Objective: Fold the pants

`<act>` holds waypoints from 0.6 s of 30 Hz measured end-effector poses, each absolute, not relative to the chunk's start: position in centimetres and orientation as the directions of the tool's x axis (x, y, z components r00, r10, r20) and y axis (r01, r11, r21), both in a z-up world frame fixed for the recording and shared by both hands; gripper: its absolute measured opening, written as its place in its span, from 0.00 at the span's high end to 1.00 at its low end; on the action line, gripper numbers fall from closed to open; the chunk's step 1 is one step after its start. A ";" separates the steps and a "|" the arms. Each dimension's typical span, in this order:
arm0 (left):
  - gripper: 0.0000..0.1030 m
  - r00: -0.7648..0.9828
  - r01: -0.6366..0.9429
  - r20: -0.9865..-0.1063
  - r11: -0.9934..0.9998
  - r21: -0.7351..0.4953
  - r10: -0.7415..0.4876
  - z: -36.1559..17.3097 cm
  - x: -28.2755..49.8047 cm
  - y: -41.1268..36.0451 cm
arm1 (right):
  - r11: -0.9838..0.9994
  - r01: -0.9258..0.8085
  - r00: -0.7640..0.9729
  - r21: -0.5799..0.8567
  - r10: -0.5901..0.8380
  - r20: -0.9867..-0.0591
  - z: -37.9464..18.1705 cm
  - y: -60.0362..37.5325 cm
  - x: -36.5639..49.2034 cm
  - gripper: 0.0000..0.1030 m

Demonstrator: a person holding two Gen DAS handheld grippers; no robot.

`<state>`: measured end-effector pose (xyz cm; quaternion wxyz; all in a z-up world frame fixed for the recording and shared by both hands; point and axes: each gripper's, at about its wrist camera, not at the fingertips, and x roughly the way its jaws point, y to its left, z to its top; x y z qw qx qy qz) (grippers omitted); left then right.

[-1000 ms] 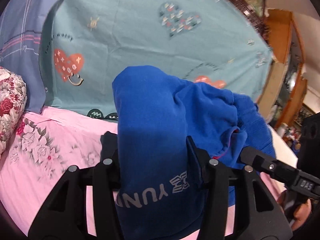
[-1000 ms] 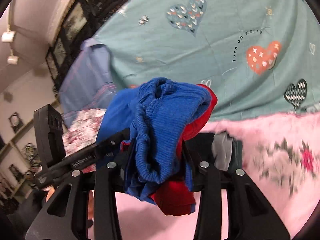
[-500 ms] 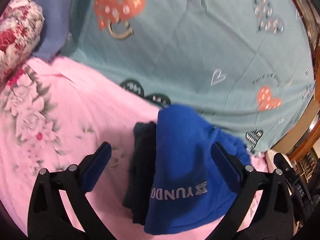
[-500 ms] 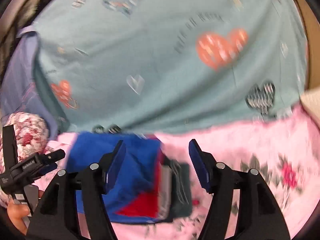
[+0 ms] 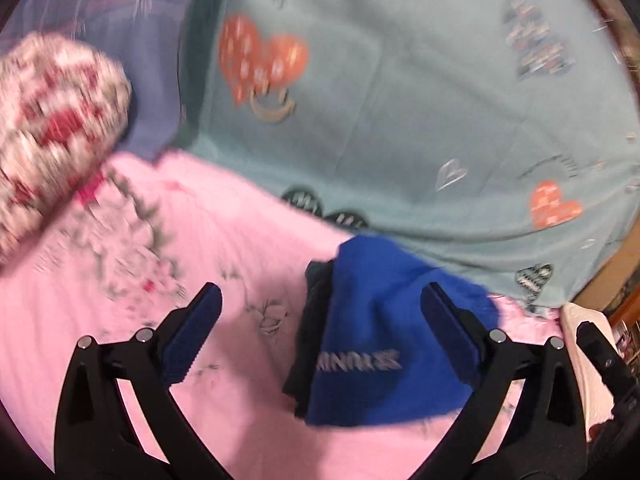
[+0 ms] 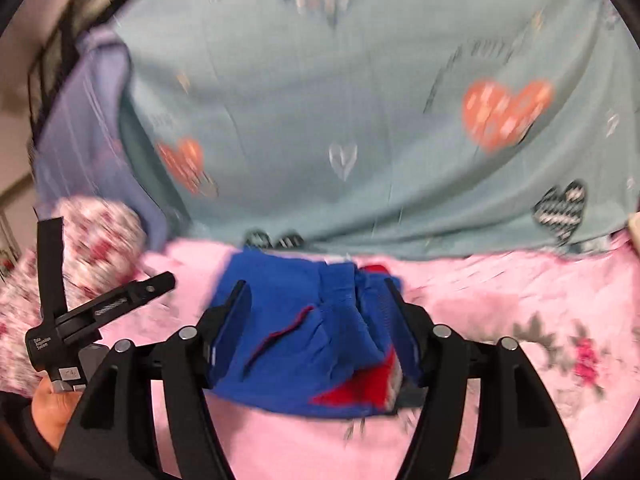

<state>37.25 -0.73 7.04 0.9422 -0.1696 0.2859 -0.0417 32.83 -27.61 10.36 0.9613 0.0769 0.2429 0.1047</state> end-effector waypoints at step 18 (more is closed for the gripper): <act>0.02 0.804 0.239 -0.513 0.953 -0.184 -0.301 9.7 1.3 1.5 | 0.988 -0.113 0.929 0.102 0.141 -0.343 13.8 -31.6 -6.5 0.01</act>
